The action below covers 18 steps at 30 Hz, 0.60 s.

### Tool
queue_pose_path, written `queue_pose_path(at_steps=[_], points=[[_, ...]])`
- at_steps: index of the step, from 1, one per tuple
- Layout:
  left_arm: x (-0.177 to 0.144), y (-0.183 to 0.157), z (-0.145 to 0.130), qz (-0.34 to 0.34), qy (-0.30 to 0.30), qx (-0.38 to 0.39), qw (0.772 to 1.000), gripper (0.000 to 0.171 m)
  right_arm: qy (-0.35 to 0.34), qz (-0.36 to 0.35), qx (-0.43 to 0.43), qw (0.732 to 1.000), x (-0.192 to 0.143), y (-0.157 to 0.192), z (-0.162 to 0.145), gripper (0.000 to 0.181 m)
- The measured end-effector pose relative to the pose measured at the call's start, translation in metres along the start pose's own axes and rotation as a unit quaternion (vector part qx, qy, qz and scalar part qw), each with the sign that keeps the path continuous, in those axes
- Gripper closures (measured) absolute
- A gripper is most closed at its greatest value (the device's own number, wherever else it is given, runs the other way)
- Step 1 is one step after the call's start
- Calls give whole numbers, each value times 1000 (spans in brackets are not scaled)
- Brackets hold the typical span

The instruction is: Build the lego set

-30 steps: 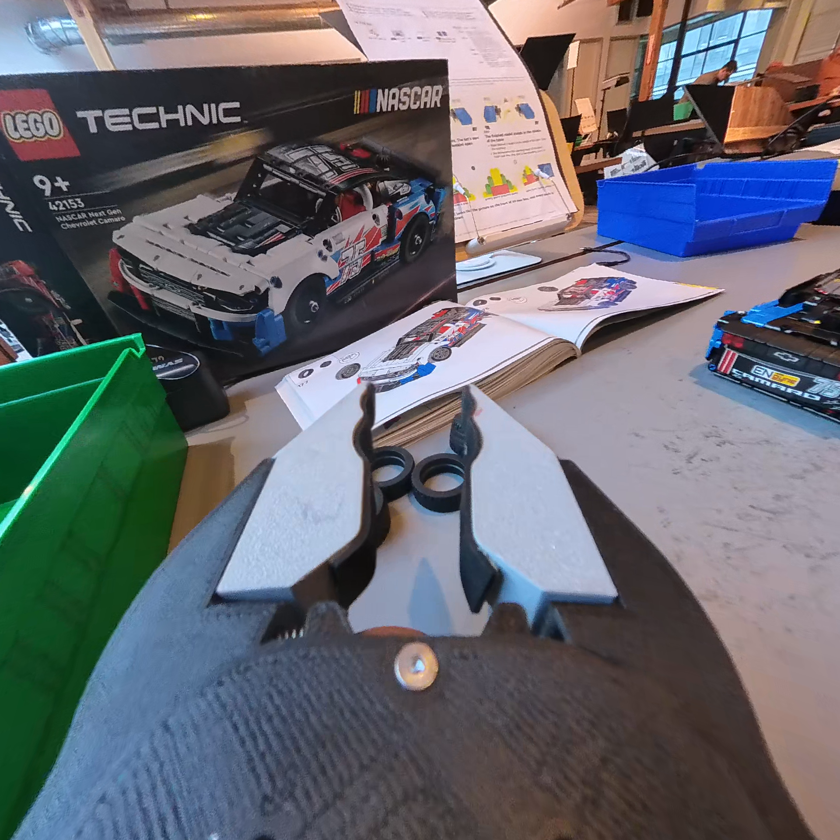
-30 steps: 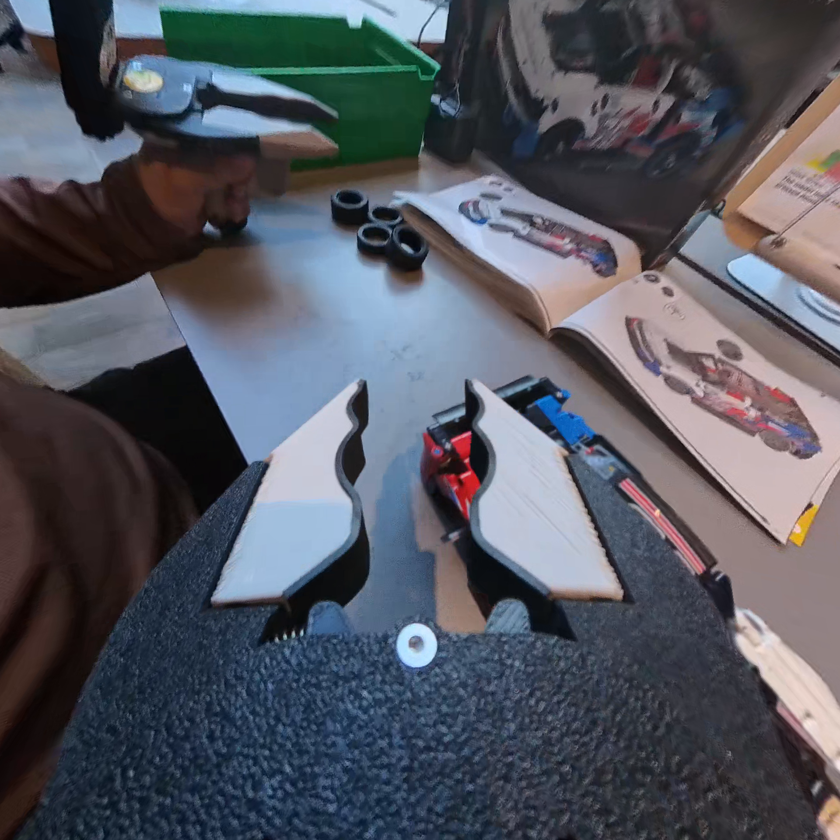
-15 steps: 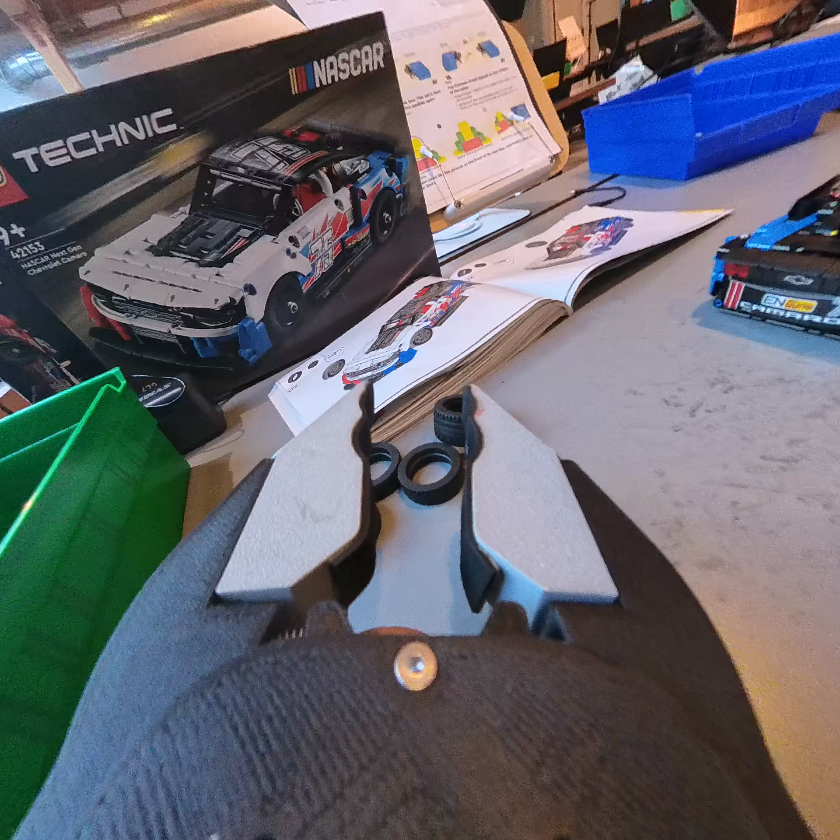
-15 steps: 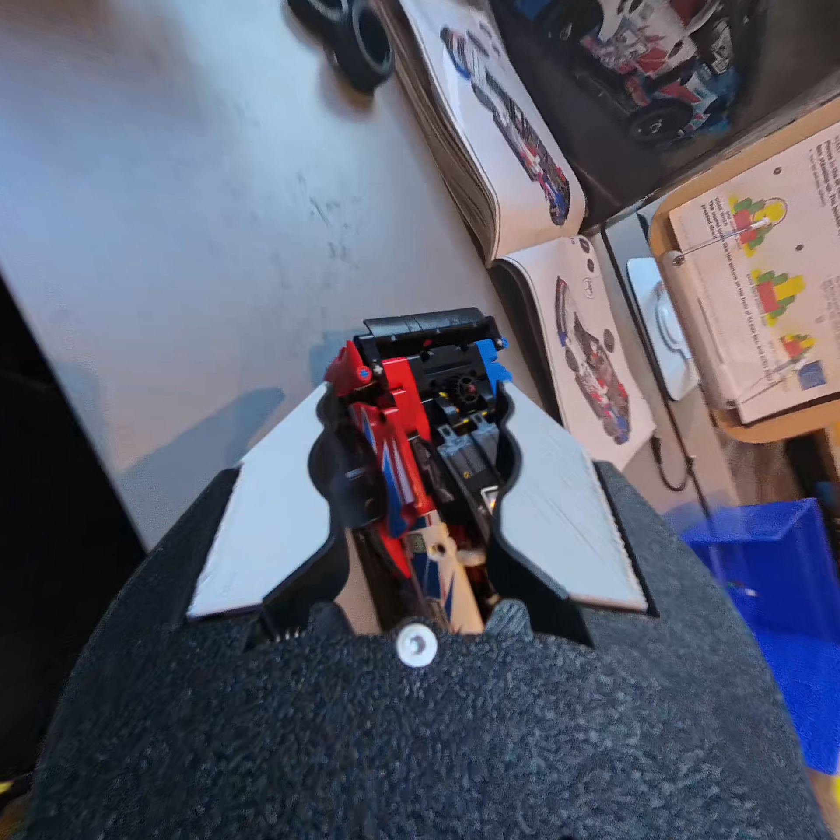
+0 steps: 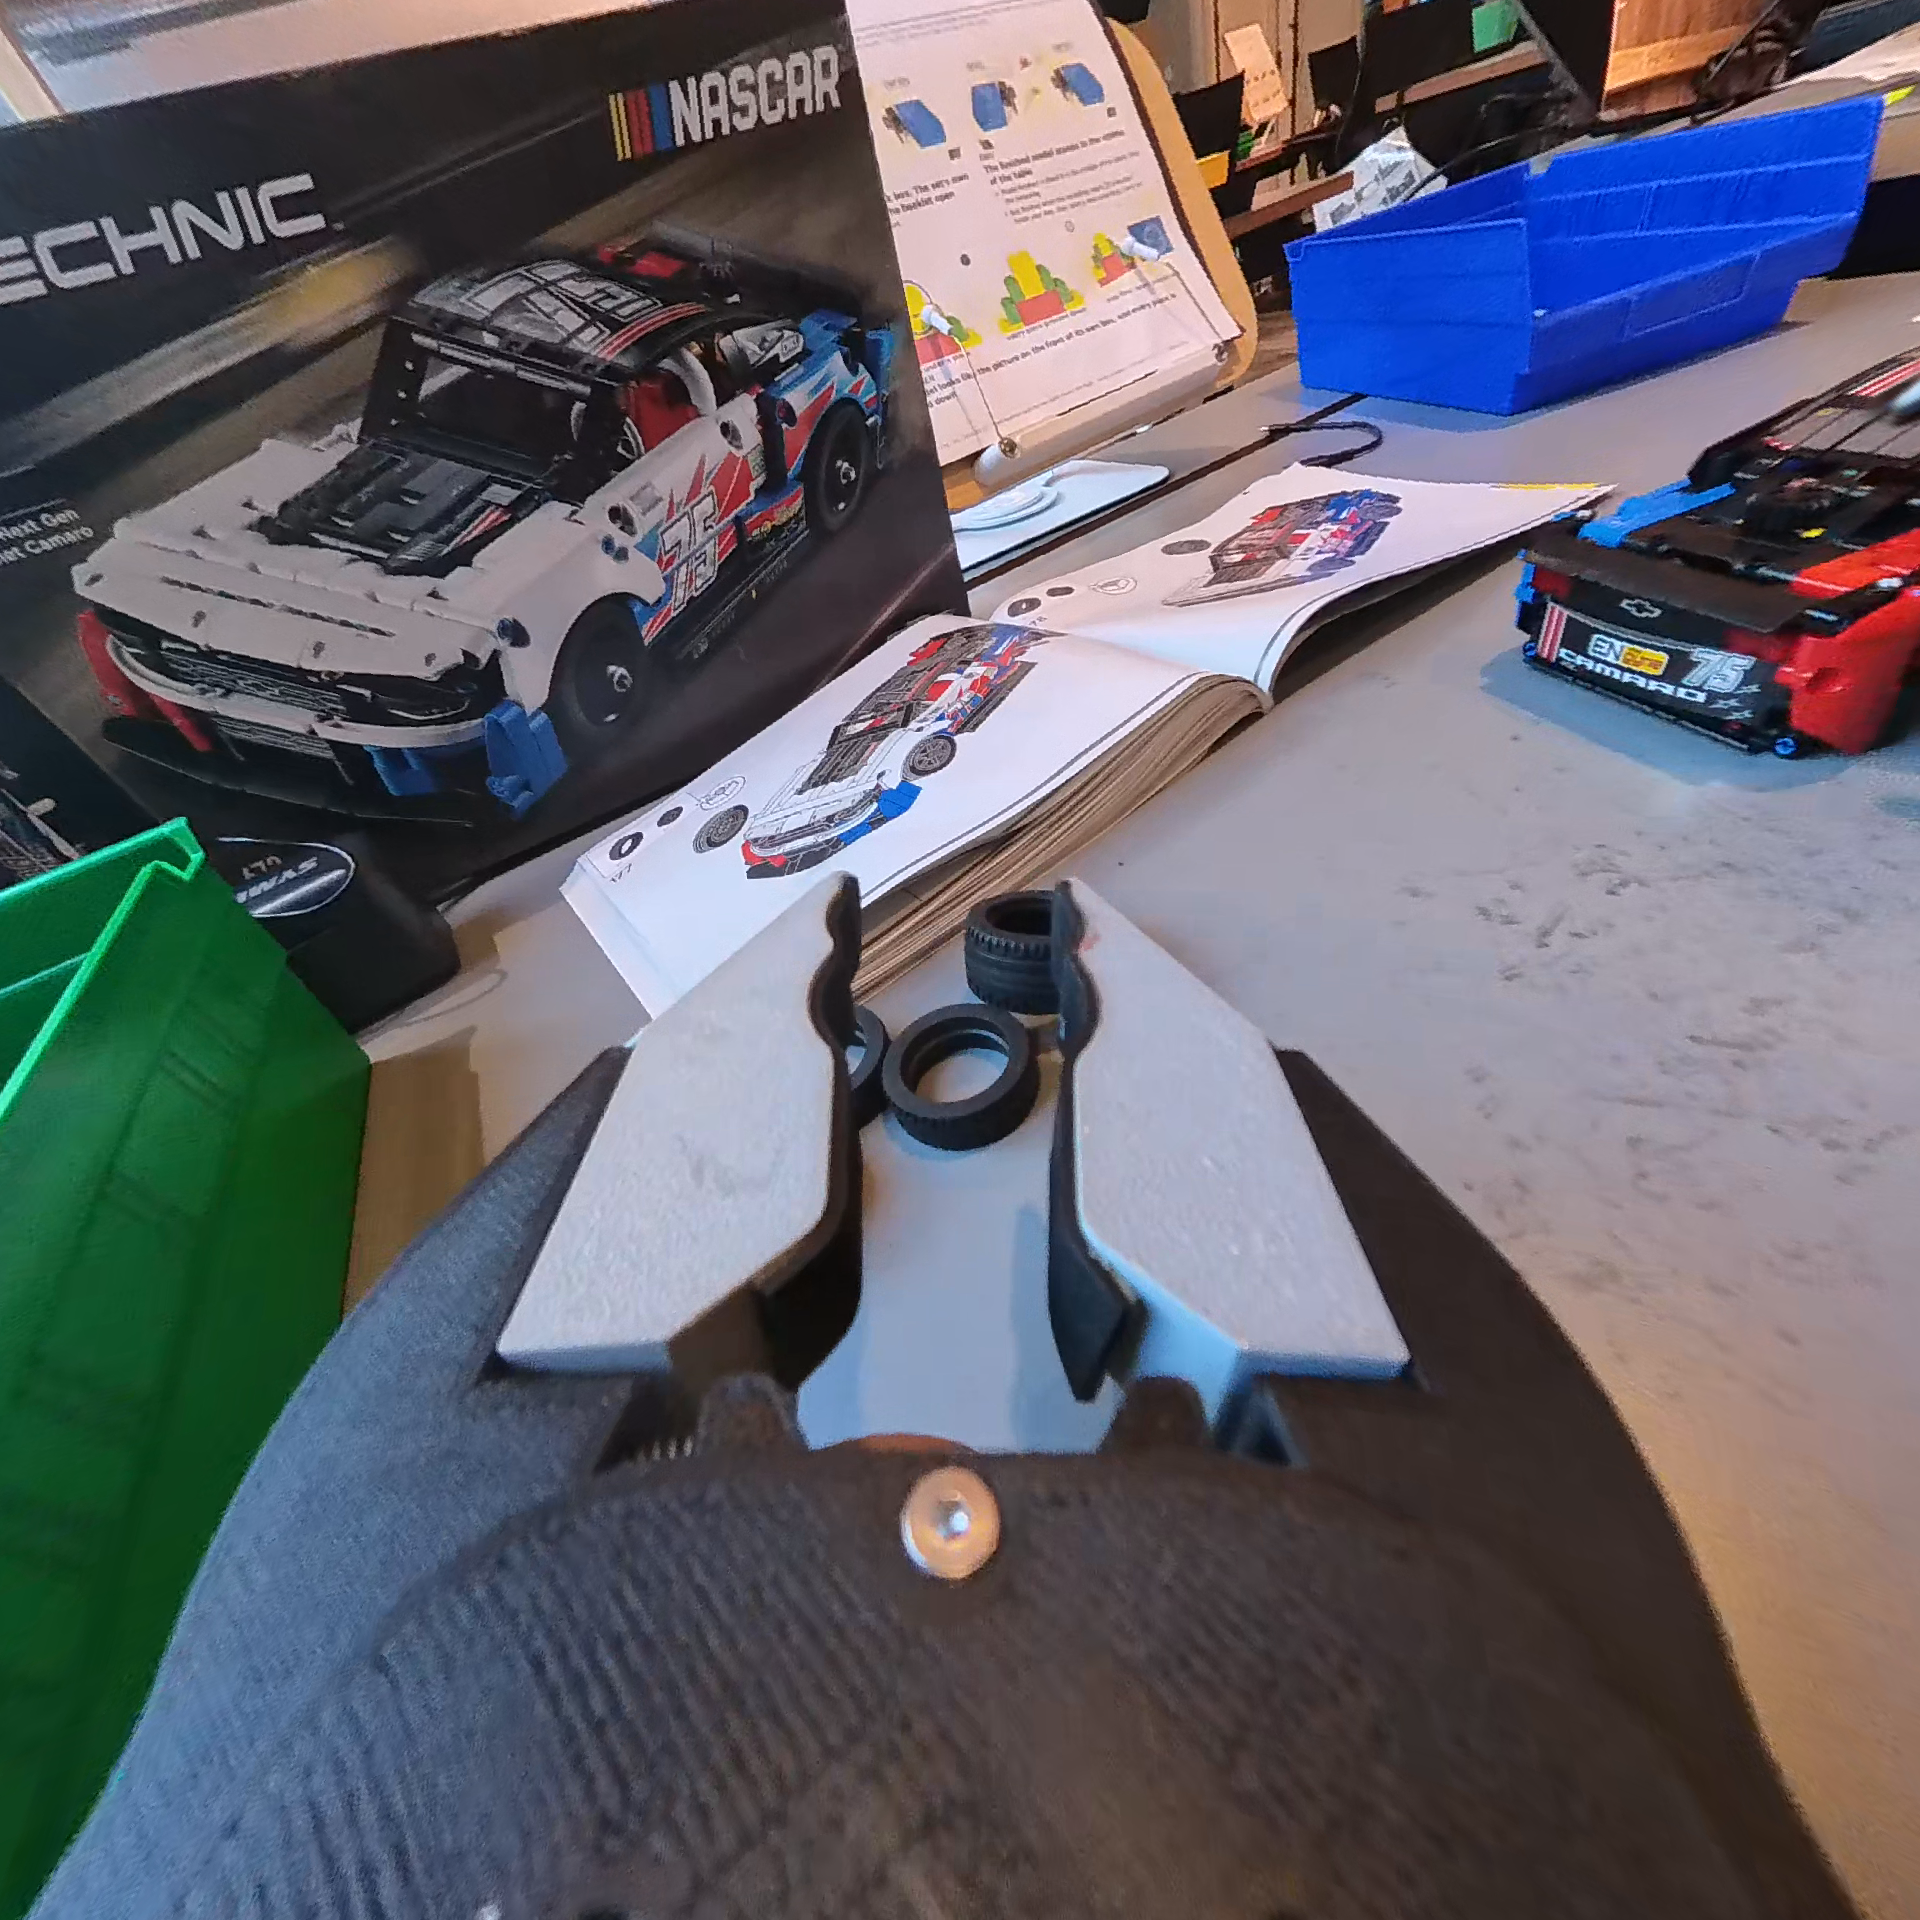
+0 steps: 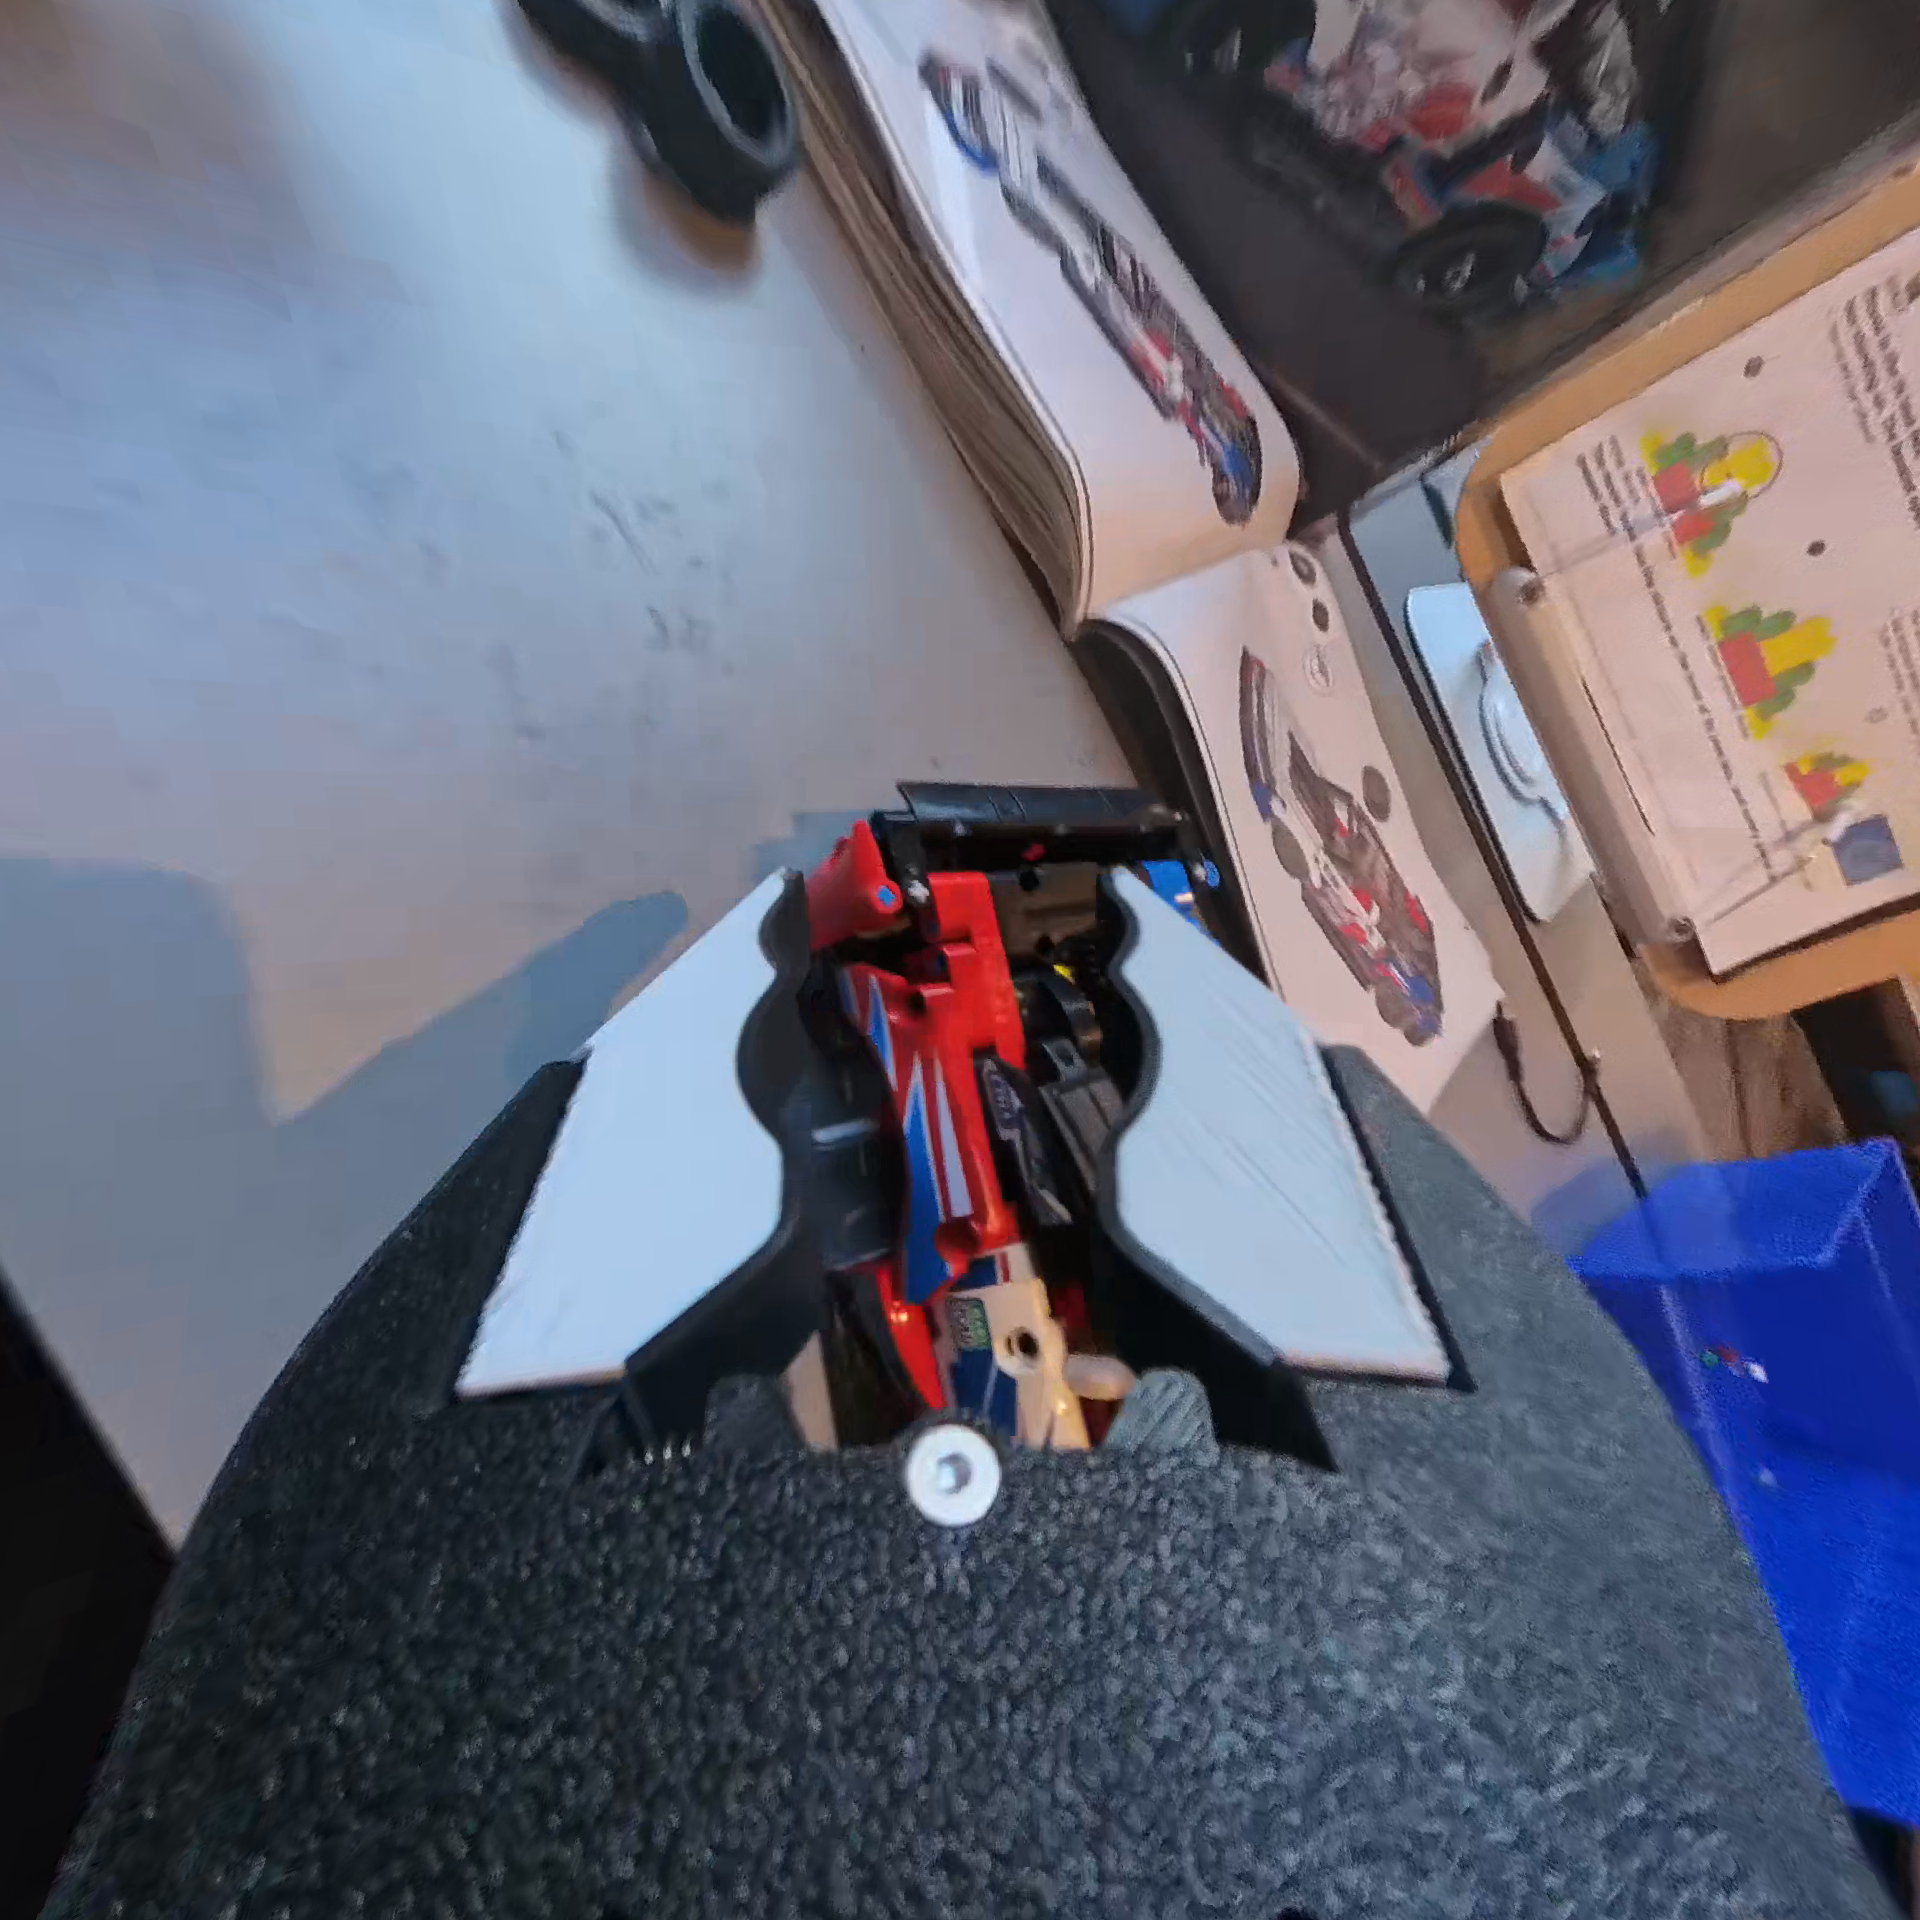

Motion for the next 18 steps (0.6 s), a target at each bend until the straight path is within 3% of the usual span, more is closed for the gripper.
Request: queue_pose_path(at_steps=[2,4,5,7,9,11,15,18], points=[[0,0,0,3,1,1,1000,138,-40,14,11,999,-14,1,1,137],[0,0,0,8,1,1,1000,137,-78,20,38,996,-34,-16,-4,169],[0,0,0,13,1,0,1000,138,-83,12,56,995,-43,-34,-10,174],[2,-2,2,10,8,-1,1000,143,-48,-25,86,995,-55,-86,-31,169],[14,-13,18,-47,32,2,998,135,-4,-31,99,995,-51,-139,-57,157],[36,-29,52,-99,47,29,994,129,27,35,95,994,-23,-176,-78,149],[104,-63,125,-200,26,113,973,130,79,205,120,968,66,-211,-94,138],[178,-79,149,-238,83,142,957,132,119,271,137,945,127,-228,-95,125]])
Point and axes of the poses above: each gripper's, where its closed fingertips meet, x out along the fingers, z out of its top, y = z × x across the jaws, the point moved 10 cm from there along -x, back along the fingers, and after that the axes turned 13 degrees about y, right-handed, at the moved point
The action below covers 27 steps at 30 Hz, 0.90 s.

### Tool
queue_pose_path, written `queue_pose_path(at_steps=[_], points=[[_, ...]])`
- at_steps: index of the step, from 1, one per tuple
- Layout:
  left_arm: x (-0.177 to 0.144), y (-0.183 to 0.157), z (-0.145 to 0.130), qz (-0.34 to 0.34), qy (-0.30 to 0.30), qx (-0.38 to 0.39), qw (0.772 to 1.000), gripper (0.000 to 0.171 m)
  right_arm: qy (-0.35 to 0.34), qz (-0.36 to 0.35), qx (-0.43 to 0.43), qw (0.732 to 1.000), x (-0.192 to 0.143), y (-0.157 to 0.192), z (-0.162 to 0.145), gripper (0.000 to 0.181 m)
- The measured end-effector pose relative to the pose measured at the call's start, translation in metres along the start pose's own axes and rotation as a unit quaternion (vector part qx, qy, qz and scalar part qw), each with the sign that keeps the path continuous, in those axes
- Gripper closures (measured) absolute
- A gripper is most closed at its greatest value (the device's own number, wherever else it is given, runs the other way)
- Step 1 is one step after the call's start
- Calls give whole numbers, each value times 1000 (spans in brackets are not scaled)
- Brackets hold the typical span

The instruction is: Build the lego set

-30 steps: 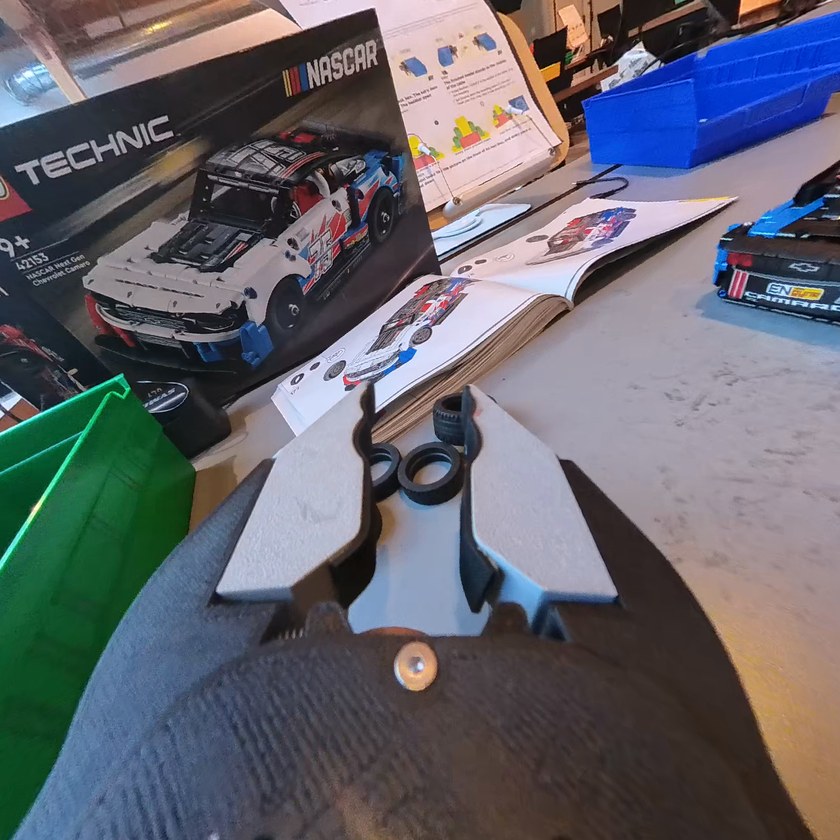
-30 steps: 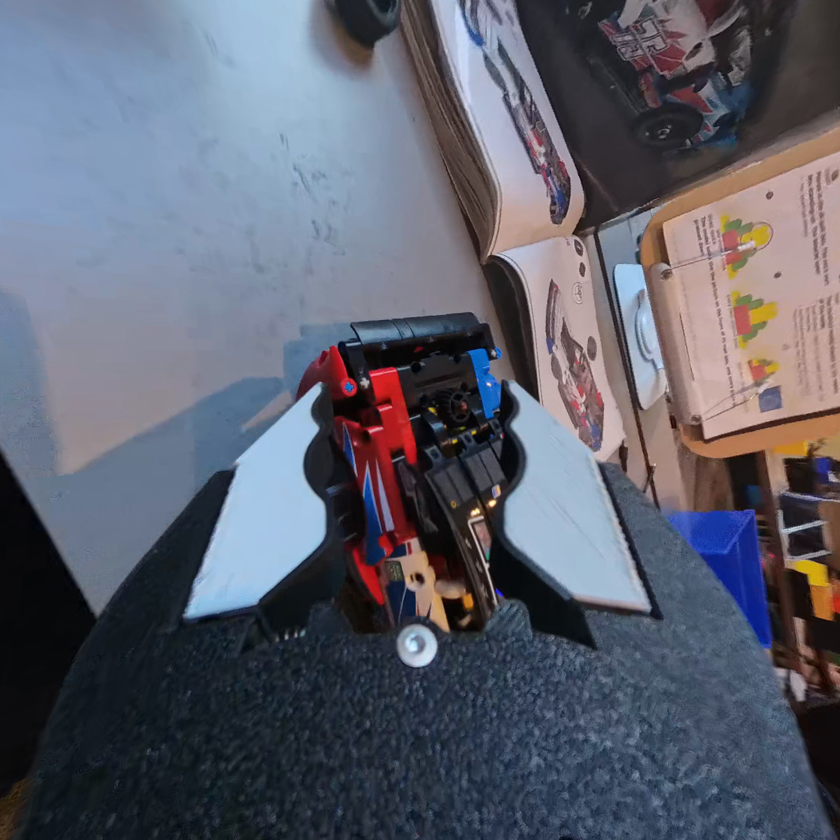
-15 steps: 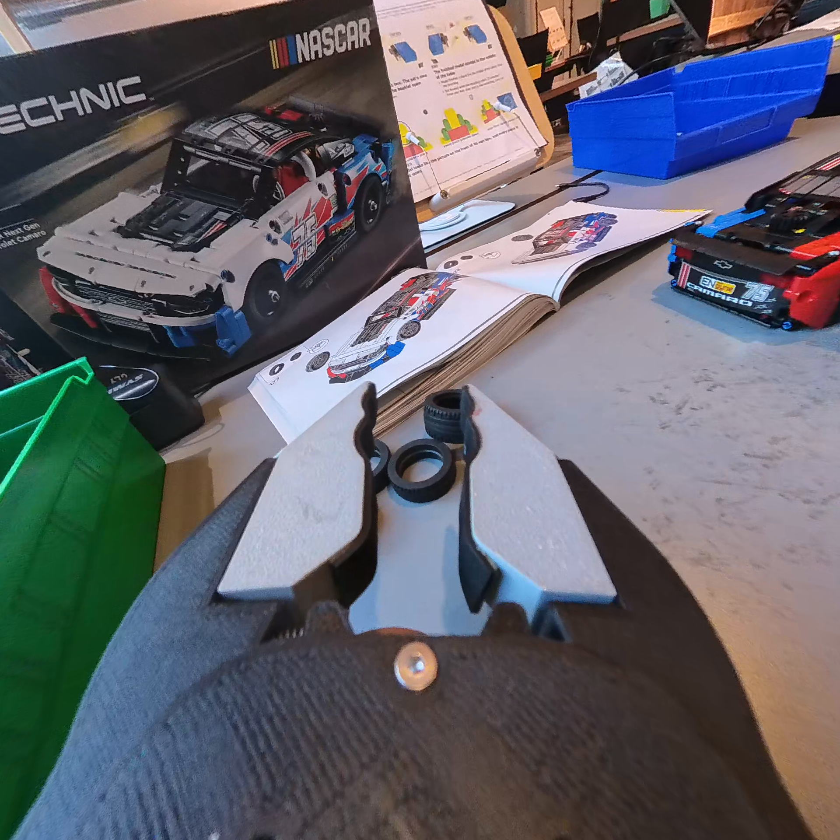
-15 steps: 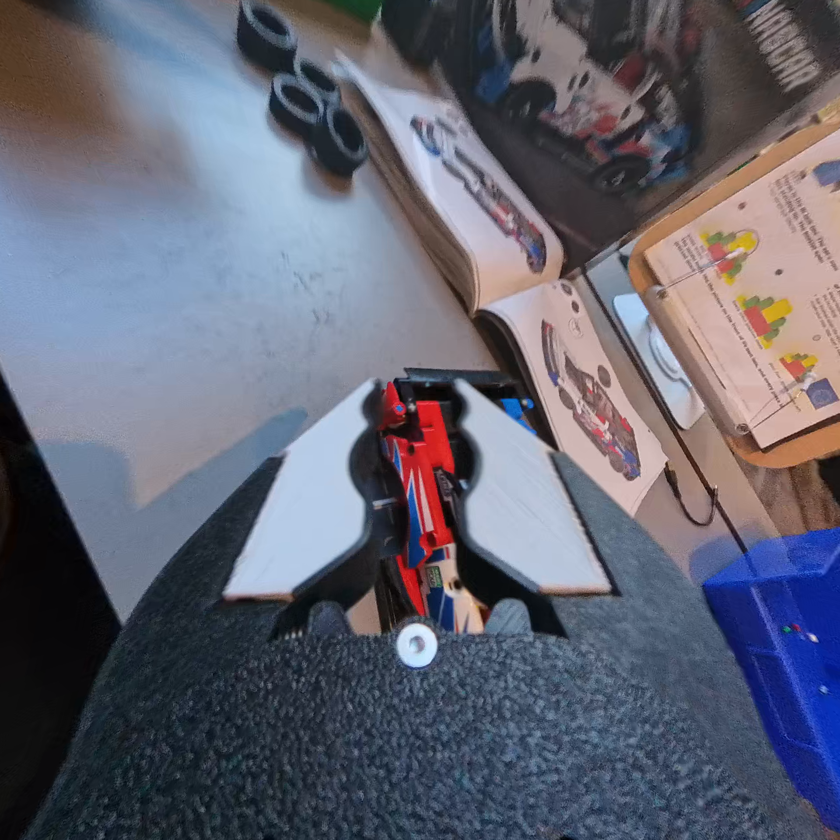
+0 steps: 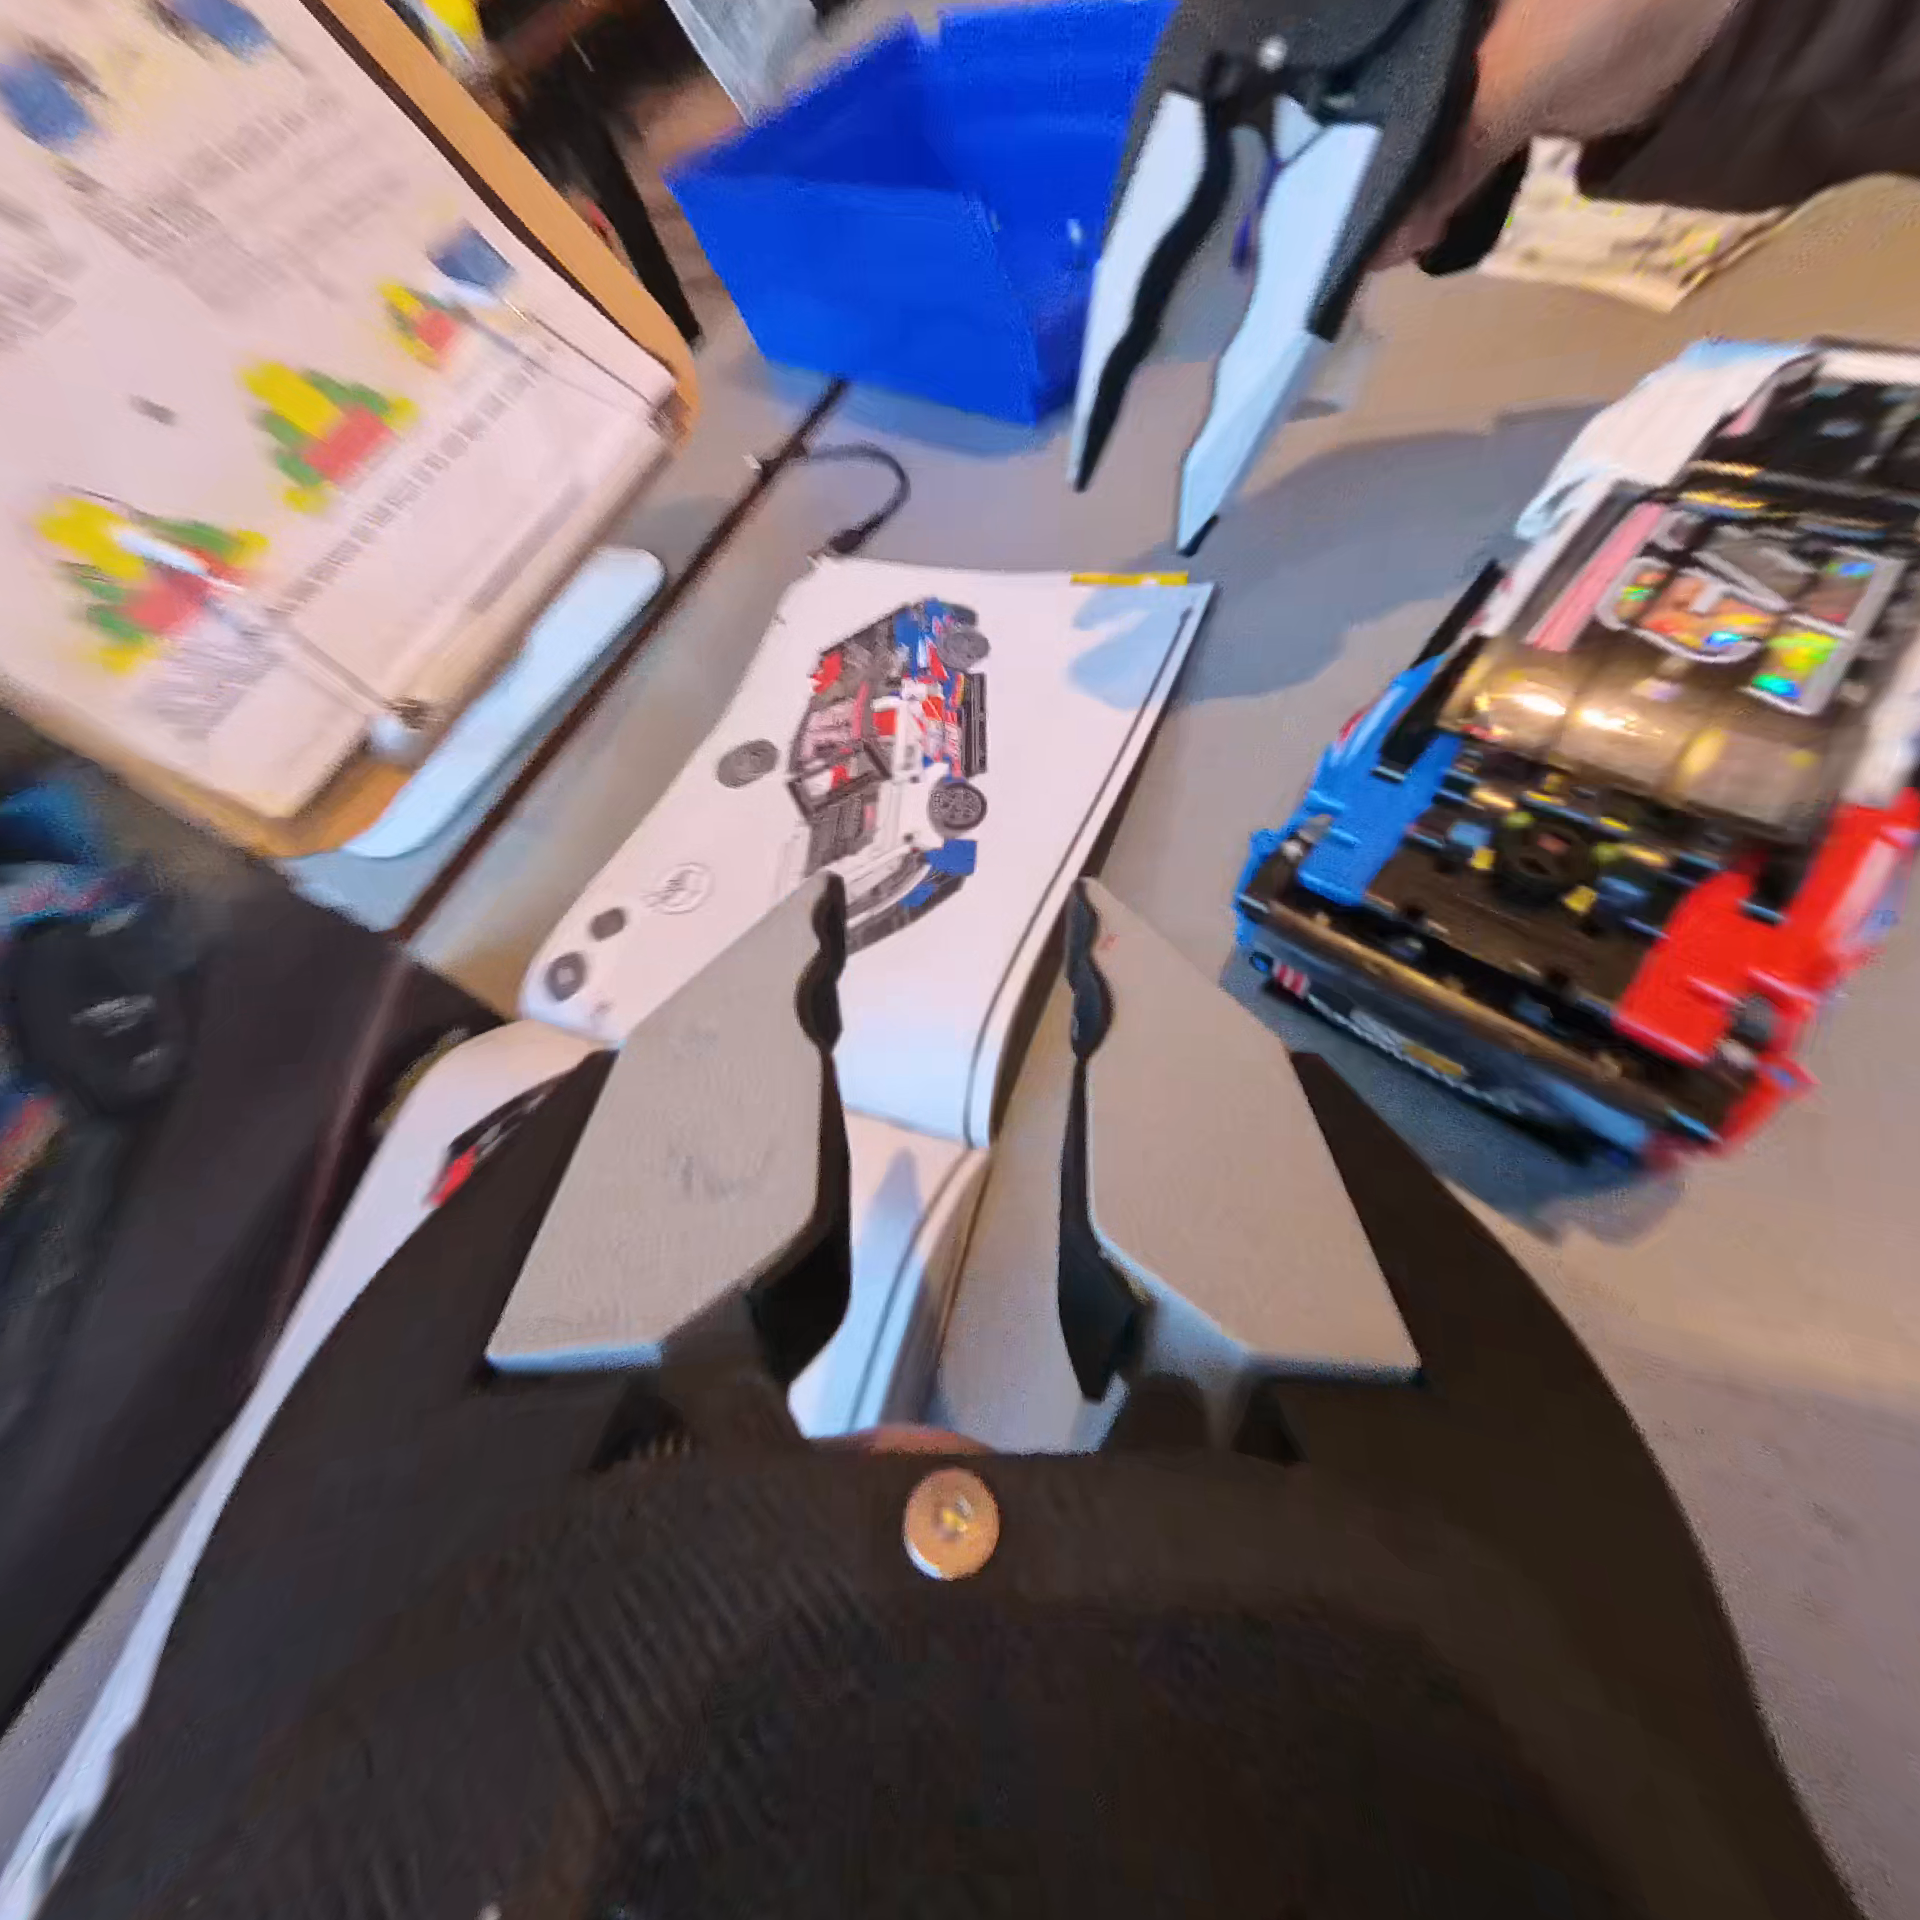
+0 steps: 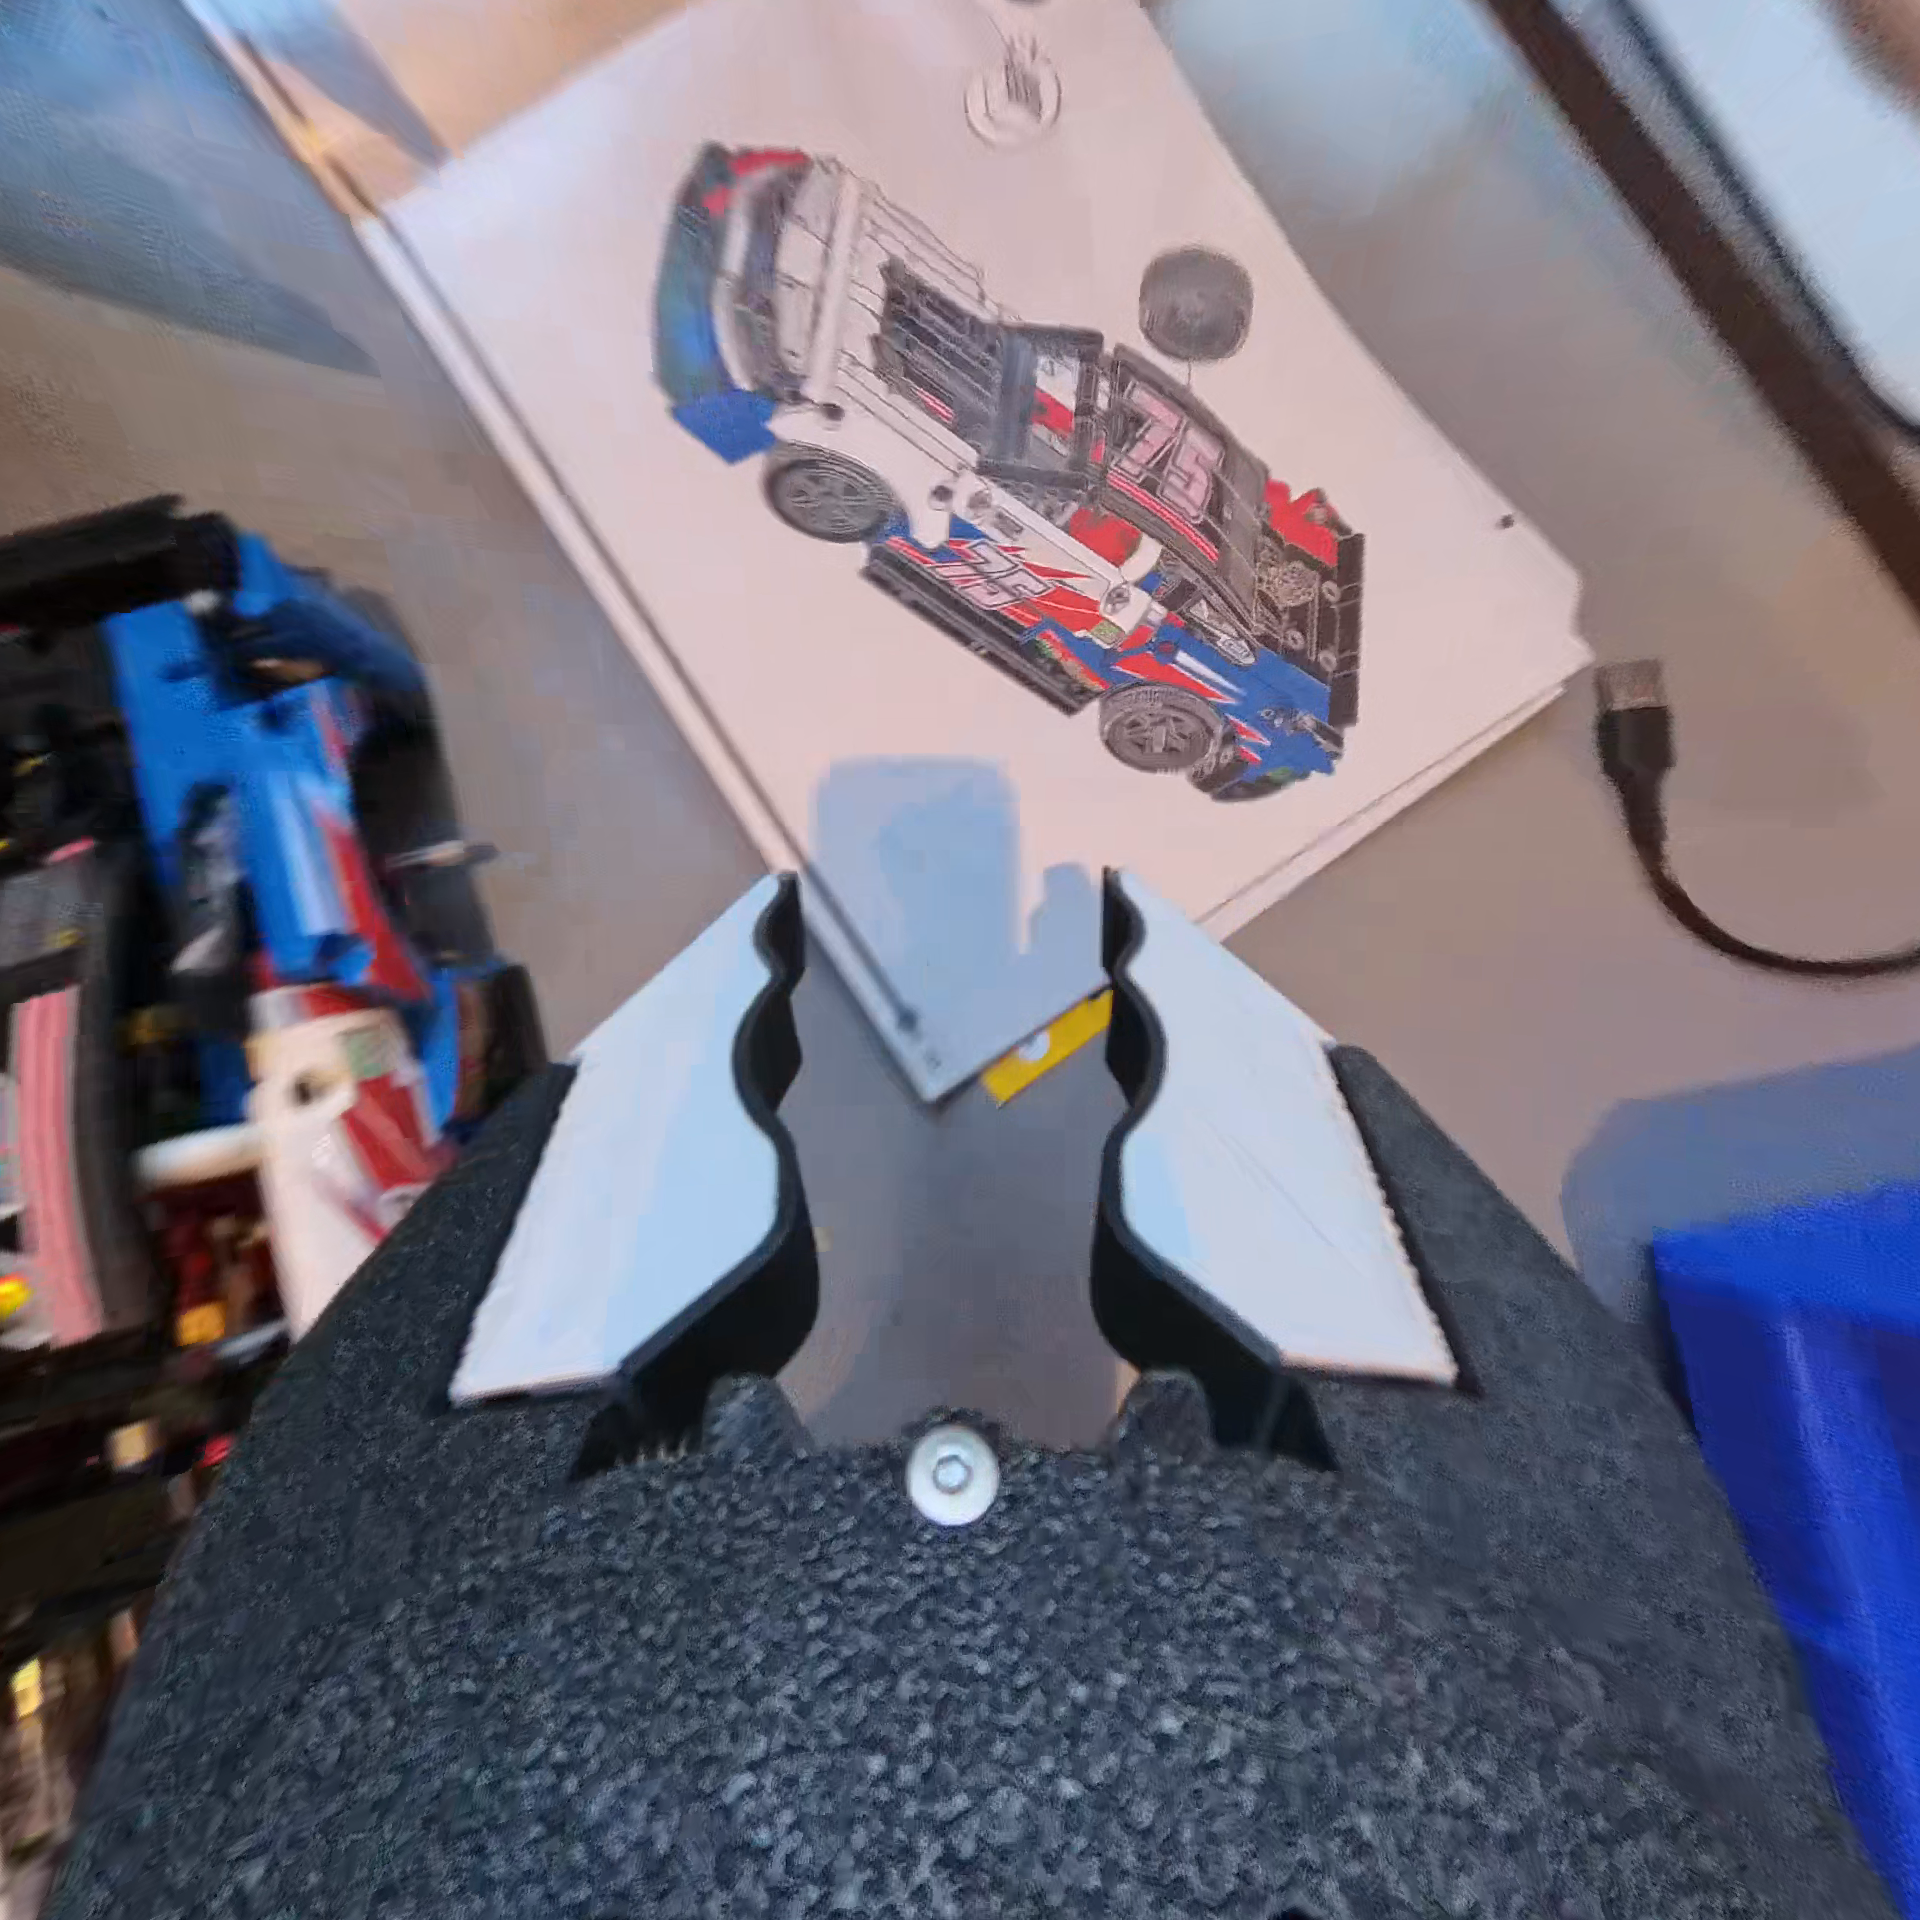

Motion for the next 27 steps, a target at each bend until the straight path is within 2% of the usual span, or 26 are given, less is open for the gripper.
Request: queue_pose_path(at_steps=[3,5,6,7,10,12,14,16,21,24,27], points=[[59,17,14,-75,72,-24,994,119,55,-5,-62,997,31,-20,10,115],[83,21,17,-109,102,-39,988,110,82,20,-86,993,44,-25,14,111],[91,22,17,-113,111,-43,986,108,77,35,-92,992,46,-26,16,120],[97,23,16,-111,117,-46,986,108,74,35,-105,991,46,-26,17,120],[106,23,14,-99,120,-45,987,110,61,44,-124,989,47,-24,17,124],[109,23,13,-93,122,-47,987,111,53,48,-134,988,47,-23,17,134],[110,25,13,-90,125,-51,987,111,50,48,-136,988,48,-20,21,165],[109,26,15,-93,117,-56,987,111,48,54,-130,989,50,-19,25,177],[113,20,21,-101,126,-56,985,108,72,84,-101,989,41,-22,36,181],[116,9,29,-98,127,-36,986,105,70,61,-104,990,16,-18,53,181],[120,4,39,-66,136,-27,988,104,62,25,-118,991,-13,-8,77,181]])
Point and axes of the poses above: each gripper's, where its closed fingertips meet, x out along the fingers, z out of its top, y = z × x across the jaws, the point moved 10 cm from there along -x, back along the fingers, and after that the axes turned 13 degrees about y, right-handed, at the moved point
